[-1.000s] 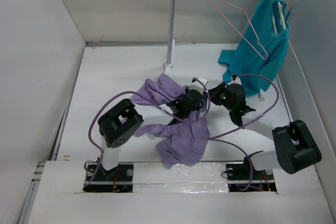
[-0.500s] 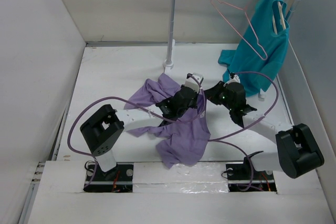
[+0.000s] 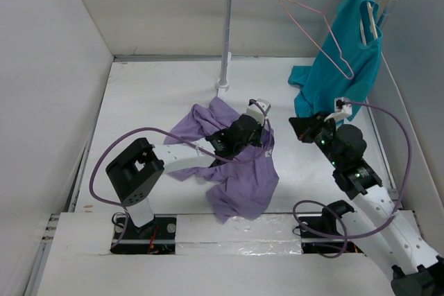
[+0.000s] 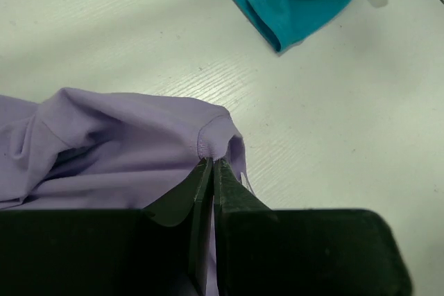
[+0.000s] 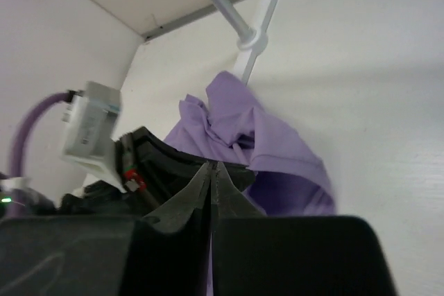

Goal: Place the t-shirt on the hanger
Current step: Pick up the hanger from the clothesline.

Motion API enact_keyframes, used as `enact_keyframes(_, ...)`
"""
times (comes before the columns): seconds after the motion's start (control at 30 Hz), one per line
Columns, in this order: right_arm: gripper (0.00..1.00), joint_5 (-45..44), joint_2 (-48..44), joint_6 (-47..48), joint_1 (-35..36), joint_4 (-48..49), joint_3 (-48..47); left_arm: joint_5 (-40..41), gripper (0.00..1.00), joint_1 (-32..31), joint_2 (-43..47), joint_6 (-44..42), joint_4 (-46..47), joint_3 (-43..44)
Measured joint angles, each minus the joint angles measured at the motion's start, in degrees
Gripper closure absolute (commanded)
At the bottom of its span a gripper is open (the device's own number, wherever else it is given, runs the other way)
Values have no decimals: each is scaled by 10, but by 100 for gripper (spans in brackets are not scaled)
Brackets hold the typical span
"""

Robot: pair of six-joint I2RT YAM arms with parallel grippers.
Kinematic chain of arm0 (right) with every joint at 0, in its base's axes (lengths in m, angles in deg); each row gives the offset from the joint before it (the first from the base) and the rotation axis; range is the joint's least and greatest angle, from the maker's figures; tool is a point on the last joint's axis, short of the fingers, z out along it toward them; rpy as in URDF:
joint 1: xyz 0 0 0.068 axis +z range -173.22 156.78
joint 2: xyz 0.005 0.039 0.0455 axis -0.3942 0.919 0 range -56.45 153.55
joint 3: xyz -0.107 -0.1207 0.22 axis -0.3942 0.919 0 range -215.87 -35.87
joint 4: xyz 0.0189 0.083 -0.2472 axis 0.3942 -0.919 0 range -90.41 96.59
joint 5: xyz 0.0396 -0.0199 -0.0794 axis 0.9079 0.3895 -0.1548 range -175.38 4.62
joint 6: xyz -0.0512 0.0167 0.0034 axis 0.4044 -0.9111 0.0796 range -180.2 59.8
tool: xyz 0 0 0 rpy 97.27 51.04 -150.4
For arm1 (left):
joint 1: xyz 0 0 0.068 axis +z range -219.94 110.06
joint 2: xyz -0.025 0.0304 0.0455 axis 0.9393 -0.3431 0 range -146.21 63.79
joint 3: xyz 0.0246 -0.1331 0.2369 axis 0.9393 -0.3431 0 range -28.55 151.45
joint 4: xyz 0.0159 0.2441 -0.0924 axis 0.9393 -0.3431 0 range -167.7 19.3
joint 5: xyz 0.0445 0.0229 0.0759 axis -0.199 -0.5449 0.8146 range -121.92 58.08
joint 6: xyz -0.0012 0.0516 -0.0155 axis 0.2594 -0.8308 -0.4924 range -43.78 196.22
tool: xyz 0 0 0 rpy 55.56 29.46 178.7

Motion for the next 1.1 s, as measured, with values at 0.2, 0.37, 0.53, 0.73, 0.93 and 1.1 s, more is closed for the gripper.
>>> enact_keyframes(0.2,100,-42,61,79,-37,-55,-192,-7,100,4,0,0,7,-20)
enact_keyframes(0.37,77,-86,196,144,-77,-69,-381,-11,100,5,1,0,0,-29)
enact_keyframes(0.53,30,-110,315,192,-139,-94,-490,-24,100,5,19,0,7,-37)
enact_keyframes(0.73,26,-63,417,218,-221,-140,-544,-27,100,3,37,0,12,-45)
enact_keyframes(0.93,35,-15,451,227,-244,-158,-561,-28,100,-2,37,0,11,-45)
enact_keyframes(1.1,44,5,457,226,-244,-156,-561,-35,100,-2,37,0,11,-45)
